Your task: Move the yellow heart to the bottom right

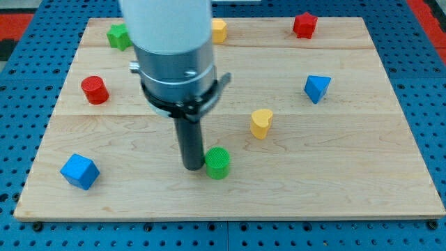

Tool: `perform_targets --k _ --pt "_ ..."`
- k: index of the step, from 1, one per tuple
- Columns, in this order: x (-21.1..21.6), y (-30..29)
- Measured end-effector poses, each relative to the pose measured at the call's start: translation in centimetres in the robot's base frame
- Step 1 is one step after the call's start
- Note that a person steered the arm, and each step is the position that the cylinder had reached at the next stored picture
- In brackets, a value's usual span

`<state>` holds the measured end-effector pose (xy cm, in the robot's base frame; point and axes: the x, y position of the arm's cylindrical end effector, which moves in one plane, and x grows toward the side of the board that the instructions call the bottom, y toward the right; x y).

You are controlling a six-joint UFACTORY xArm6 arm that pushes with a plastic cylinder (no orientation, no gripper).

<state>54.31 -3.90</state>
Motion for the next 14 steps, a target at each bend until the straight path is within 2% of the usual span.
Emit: perform_targets --k 3,5,10,11,12,13,14 --pt "-4.8 -11.7" --pt "-6.9 -16.7" --pt "-9.8 -1.3" --pt "-9.8 6.3" --pt "-7.8 11.3" --pt "-3.8 12.0" --pt "-3.5 12.0"
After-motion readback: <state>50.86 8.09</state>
